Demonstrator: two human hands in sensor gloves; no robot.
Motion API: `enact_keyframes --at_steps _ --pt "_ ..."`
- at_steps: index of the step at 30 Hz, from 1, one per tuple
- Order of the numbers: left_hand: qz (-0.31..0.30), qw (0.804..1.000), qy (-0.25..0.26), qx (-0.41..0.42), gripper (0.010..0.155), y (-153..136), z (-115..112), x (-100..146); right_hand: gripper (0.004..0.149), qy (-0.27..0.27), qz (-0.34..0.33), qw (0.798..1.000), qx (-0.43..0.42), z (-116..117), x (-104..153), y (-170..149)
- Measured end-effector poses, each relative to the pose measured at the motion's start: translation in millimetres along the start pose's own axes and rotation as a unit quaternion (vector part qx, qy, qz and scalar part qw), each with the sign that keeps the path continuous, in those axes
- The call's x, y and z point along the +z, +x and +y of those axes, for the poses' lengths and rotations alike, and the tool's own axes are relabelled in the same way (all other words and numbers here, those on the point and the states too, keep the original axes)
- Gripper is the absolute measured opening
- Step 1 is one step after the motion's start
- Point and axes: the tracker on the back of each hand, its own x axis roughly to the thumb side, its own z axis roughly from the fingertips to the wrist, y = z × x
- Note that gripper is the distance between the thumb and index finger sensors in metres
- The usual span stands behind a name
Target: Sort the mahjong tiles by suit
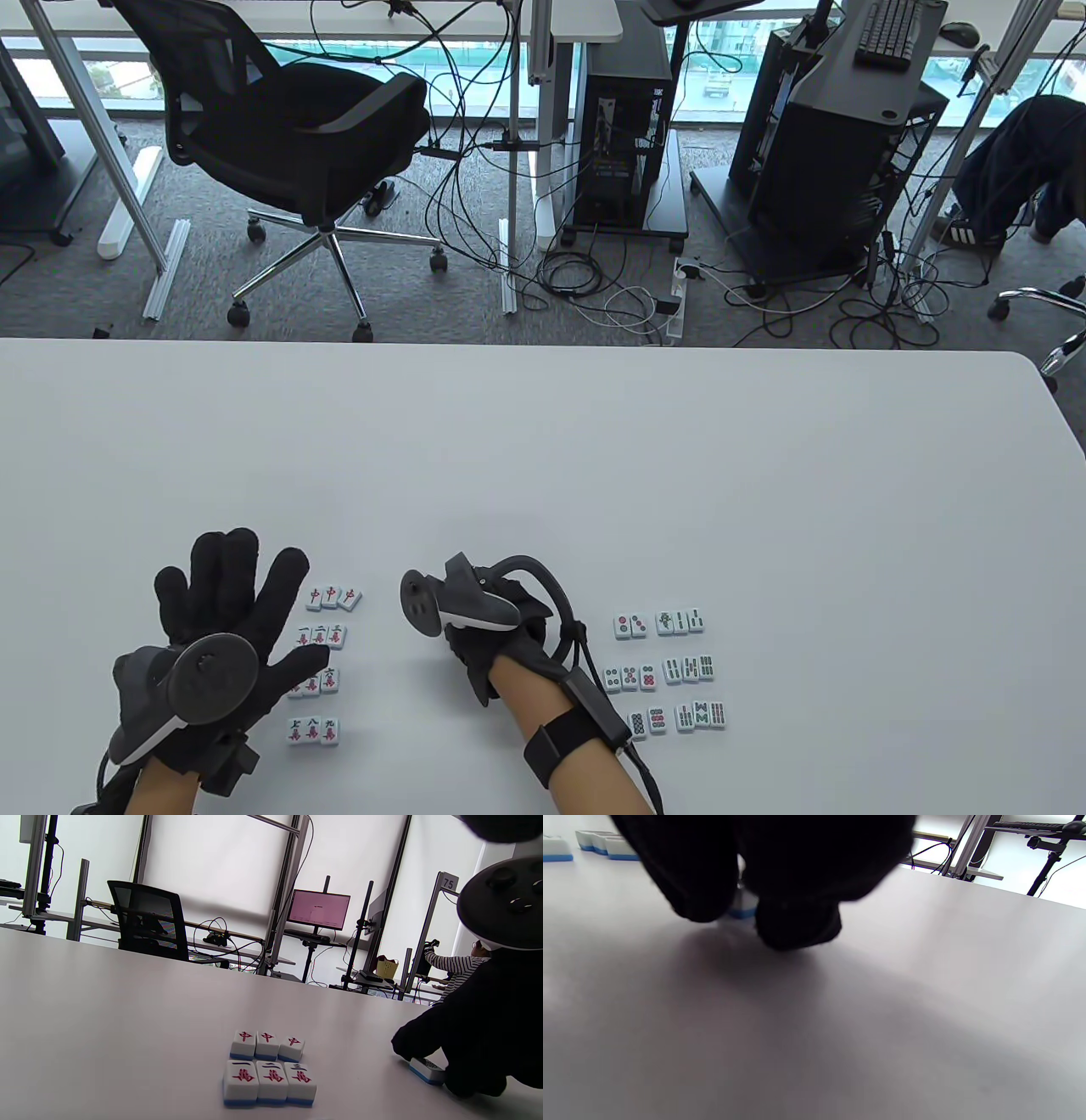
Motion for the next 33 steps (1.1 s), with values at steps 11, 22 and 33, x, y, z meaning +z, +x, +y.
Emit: enact_keyframes --at_steps 11,22,33 --pt "-0.001 1.000 -0.004 -0.002 0.092 0.2 -0.4 0.0 0.065 0.004 0.098 0.995 0.010 -9.2 60.6 -103.6" --pt "-0.007 1.000 -0.017 -0.010 0.092 3.3 -5.4 -1.4 0.063 0.067 0.129 0.989 0.030 26.8 85.4 -136.4" --pt "-0.006 1.000 -0.022 -0.005 0.092 4.1 -5.5 -1.8 0.056 0.069 0.116 0.989 0.053 32.4 64.1 -118.0"
